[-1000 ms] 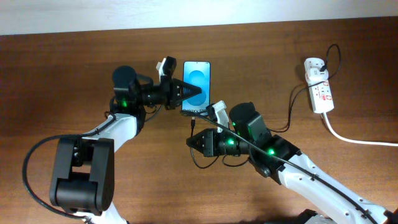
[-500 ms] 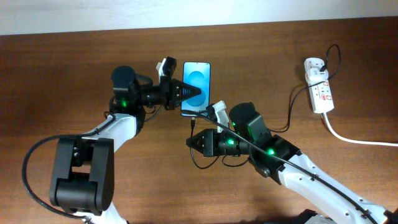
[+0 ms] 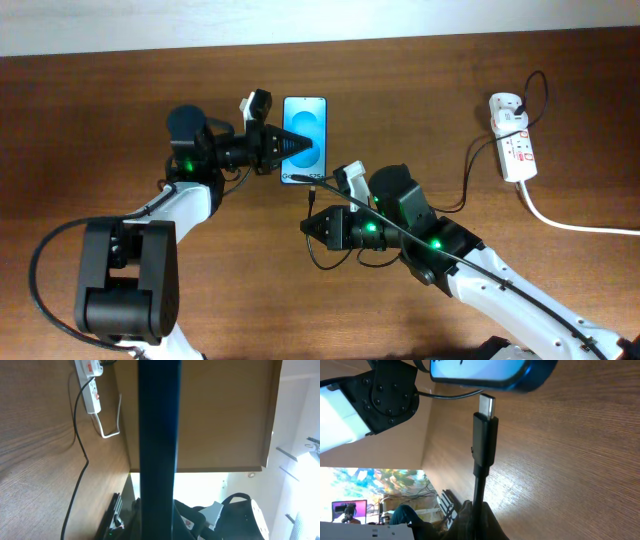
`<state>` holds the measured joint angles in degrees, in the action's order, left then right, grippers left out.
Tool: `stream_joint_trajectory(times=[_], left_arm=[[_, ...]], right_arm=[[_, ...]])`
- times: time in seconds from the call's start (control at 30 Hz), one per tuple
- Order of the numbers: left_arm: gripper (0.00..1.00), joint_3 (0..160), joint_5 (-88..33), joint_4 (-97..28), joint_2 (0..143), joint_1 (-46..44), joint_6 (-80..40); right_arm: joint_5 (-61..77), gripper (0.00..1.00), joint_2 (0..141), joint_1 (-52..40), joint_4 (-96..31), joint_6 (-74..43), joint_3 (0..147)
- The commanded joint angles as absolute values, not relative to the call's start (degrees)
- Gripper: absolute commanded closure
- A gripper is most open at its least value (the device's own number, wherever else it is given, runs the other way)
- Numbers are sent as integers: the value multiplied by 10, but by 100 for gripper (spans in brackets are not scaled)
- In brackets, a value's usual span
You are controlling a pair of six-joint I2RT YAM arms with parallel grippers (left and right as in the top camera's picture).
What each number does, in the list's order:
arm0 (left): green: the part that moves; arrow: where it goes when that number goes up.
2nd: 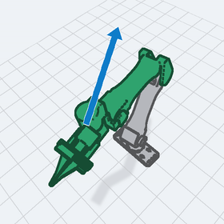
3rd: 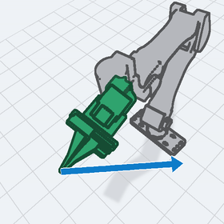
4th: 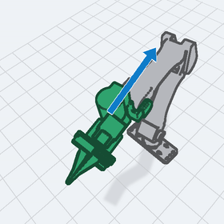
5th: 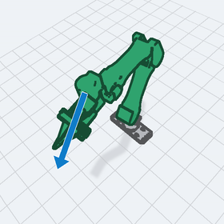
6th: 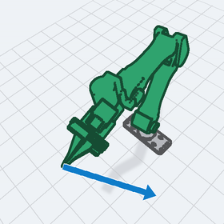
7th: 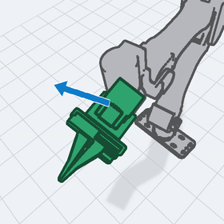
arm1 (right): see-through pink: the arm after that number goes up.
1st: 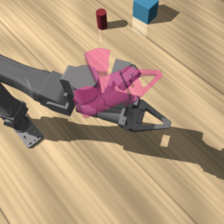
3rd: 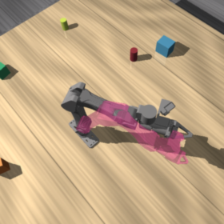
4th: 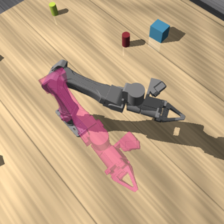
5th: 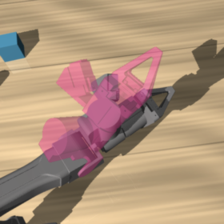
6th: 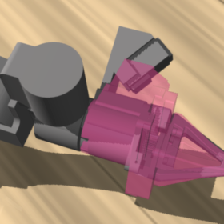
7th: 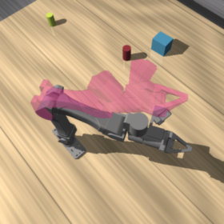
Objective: Plug charger to phone and switch on socket
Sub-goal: 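Move the held plug up to the phone's bottom port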
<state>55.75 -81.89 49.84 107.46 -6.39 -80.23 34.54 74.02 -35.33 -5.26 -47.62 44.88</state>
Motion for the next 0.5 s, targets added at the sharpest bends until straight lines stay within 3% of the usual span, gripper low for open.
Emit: stream_joint_trajectory(times=[0.0,0.47], left_arm=[[100,569,-824,505,1060,-64,-801],[100,569,-813,505,1060,-83,-801]], right_arm=[[357,96,744,-352,-48,-475,454],[360,96,744,-353,-49,-486,454]])
